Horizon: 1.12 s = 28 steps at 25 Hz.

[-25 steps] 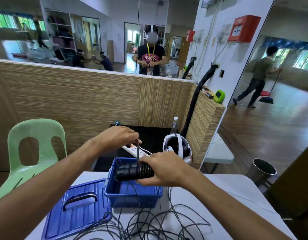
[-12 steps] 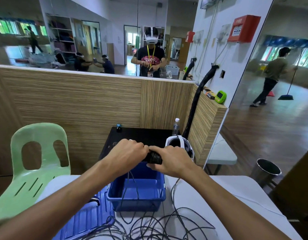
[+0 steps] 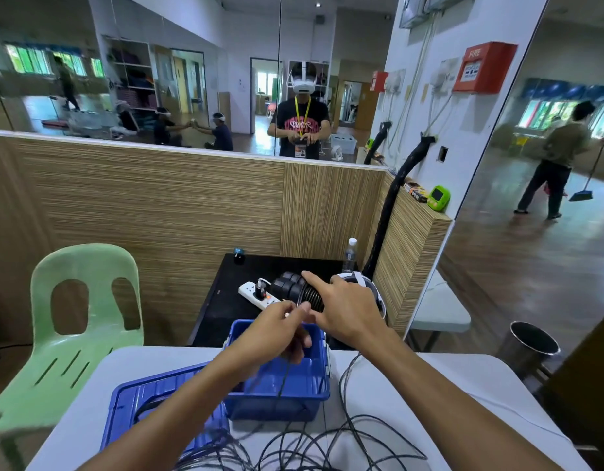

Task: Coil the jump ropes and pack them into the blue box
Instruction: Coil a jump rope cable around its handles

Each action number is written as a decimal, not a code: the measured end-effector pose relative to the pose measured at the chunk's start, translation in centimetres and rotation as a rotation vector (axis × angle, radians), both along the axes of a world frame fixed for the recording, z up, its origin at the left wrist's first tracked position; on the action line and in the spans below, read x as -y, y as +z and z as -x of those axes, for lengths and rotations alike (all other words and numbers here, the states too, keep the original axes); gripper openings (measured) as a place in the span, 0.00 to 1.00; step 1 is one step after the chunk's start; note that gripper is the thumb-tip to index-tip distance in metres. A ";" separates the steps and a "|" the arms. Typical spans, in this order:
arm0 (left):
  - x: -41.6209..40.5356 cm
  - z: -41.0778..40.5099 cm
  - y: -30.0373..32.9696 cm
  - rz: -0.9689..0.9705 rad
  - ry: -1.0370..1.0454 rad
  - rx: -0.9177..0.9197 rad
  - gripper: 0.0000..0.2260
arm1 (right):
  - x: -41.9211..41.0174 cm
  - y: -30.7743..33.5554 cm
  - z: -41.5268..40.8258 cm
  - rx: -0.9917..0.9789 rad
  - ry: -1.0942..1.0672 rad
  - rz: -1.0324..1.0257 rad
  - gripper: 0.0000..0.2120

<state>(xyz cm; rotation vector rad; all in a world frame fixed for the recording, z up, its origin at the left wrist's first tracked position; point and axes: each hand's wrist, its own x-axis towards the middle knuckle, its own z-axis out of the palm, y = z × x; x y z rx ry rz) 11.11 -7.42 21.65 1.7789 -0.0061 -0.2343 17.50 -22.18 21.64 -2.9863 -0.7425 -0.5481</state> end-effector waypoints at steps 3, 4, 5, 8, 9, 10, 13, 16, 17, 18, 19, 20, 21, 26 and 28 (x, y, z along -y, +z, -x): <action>0.5 0.1 -0.2 0.202 0.087 0.017 0.19 | 0.0 0.2 0.2 0.010 -0.002 -0.049 0.33; 0.7 0.1 -0.4 0.174 0.123 0.074 0.18 | 0.0 0.3 0.2 0.011 -0.002 -0.053 0.33; 0.8 0.2 -0.5 0.107 0.147 0.139 0.18 | 0.1 0.2 0.2 0.009 -0.002 -0.046 0.33; 0.8 0.1 -0.5 -0.130 0.168 0.310 0.19 | 0.0 -0.1 0.3 -0.005 -0.011 -0.024 0.33; 0.8 0.1 -0.6 -0.178 0.178 0.343 0.19 | 0.0 -0.2 0.3 -0.015 -0.018 -0.023 0.33; 0.8 0.0 -0.7 -0.211 0.192 0.364 0.19 | -0.1 -0.3 0.2 -0.027 -0.028 -0.030 0.32; 0.6 0.3 -1.7 -0.206 0.221 0.399 0.18 | 0.0 -0.3 0.0 -0.054 -0.038 -0.100 0.29; 0.1 0.1 -3.5 -0.084 0.164 0.379 0.17 | 0.4 -0.5 0.0 -0.100 0.010 -0.170 0.27; -0.2 0.0 -4.5 -0.016 0.138 0.356 0.17 | 0.6 -0.6 0.0 -0.134 0.032 -0.189 0.27; -0.6 -0.1 -5.5 0.051 0.112 0.328 0.18 | 0.8 -0.5 0.0 -0.167 0.045 -0.226 0.26; -1.0 -0.2 -6.4 0.096 0.092 0.299 0.18 | 1.0 -0.1 0.0 -0.193 0.053 -0.291 0.25; -1.4 -0.1 -7.3 0.113 0.087 0.275 0.19 | 1.3 0.5 -0.1 -0.209 0.062 -0.362 0.25; -1.8 0.0 -8.1 0.119 0.101 0.260 0.19 | 1.5 1.1 -0.1 -0.223 0.088 -0.401 0.25; -1.9 -1.1 -9.4 0.092 0.185 0.178 0.22 | 1.6 2.5 1.3 -0.374 0.286 -0.407 0.26; -2.0 -1.9 -9.3 0.091 0.164 0.178 0.22 | 1.7 2.8 1.8 -0.385 0.297 -0.384 0.28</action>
